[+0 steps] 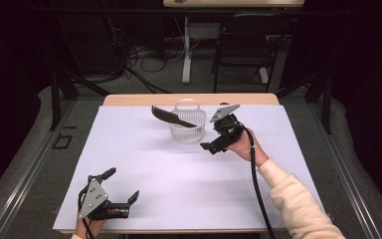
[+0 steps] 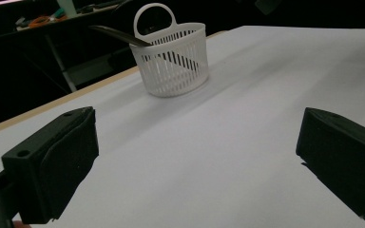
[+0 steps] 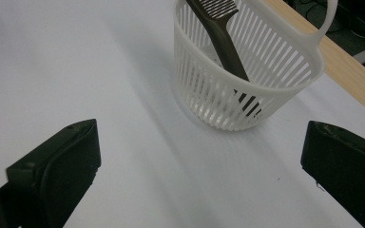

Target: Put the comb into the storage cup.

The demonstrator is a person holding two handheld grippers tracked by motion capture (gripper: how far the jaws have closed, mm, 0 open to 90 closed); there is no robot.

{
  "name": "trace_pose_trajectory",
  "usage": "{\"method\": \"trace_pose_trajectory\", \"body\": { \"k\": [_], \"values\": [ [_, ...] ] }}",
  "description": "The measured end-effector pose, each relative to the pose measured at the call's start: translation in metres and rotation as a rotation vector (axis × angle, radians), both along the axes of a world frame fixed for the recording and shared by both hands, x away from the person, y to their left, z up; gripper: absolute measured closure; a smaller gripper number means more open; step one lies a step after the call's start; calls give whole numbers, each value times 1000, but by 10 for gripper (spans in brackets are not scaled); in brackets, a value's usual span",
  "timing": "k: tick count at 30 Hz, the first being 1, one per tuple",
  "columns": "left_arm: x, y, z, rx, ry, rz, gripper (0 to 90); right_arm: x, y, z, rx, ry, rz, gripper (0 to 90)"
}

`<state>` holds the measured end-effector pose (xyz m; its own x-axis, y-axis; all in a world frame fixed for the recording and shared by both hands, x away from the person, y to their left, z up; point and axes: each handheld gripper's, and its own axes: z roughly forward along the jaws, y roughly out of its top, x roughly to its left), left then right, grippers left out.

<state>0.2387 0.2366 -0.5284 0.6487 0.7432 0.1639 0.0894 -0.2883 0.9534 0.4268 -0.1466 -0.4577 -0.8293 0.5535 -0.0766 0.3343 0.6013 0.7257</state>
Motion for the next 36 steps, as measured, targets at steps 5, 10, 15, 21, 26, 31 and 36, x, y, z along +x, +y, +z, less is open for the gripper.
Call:
{"method": "trace_pose_trajectory", "body": {
  "k": [5,10,15,21,26,31,36],
  "values": [
    [0,0,0,-1,1,0,2,-6,-6,-2,6,1,-3,0],
    [0,0,0,-3,0,-1,2,-13,-13,-6,2,7,-7,0],
    [0,0,0,-3,0,0,2,-19,-20,-9,-10,3,-10,0],
    [0,0,0,-2,1,-1,2,-28,-29,-13,-16,8,-14,0],
    [0,-1,0,-3,1,-1,2,-35,-37,-16,-25,13,-21,0],
    [1,-1,0,-5,1,-2,2,-42,-47,-19,-33,11,-32,0],
    [1,-2,-1,-3,5,-1,2,-49,-58,-21,-33,7,-48,0]
  ]
}}
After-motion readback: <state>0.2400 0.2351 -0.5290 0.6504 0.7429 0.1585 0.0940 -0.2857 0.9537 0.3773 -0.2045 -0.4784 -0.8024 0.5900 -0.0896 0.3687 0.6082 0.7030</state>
